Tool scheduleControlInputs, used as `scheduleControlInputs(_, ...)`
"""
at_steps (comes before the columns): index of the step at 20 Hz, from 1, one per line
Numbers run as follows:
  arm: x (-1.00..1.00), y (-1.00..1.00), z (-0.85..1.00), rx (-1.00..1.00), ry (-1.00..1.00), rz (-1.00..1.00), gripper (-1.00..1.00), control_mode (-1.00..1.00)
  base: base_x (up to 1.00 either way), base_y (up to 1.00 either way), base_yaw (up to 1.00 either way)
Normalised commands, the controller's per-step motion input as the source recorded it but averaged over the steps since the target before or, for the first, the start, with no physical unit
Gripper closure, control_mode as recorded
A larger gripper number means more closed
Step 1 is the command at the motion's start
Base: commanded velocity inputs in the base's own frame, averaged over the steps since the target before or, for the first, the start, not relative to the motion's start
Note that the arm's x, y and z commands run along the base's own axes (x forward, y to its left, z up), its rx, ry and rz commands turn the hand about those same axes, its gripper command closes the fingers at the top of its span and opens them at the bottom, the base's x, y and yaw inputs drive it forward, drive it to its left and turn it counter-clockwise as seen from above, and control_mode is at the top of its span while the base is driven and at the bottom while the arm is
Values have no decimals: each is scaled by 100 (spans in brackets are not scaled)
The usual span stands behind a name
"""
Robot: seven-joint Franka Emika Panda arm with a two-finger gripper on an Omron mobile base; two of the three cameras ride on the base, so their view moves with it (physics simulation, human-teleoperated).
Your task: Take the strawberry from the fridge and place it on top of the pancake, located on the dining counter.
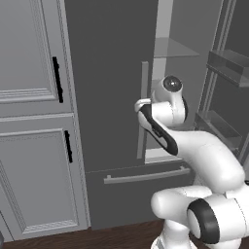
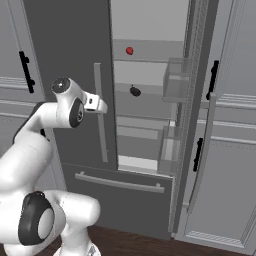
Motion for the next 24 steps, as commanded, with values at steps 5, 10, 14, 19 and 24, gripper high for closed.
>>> scheduleControlInputs(5, 48, 10, -10, 0, 0, 0, -100, -100, 0, 0, 0)
scheduleControlInputs(10, 53, 5, -18, 0, 0, 0, -100, -100, 0, 0, 0)
scheduleControlInputs(14, 37, 0, -23, 0, 0, 0, -100, -100, 0, 0, 0)
scheduleControlInputs(19, 45, 0, -27, 0, 0, 0, -100, -100, 0, 0, 0)
scheduleControlInputs(24, 49, 0, -24, 0, 0, 0, -100, -100, 0, 0, 0)
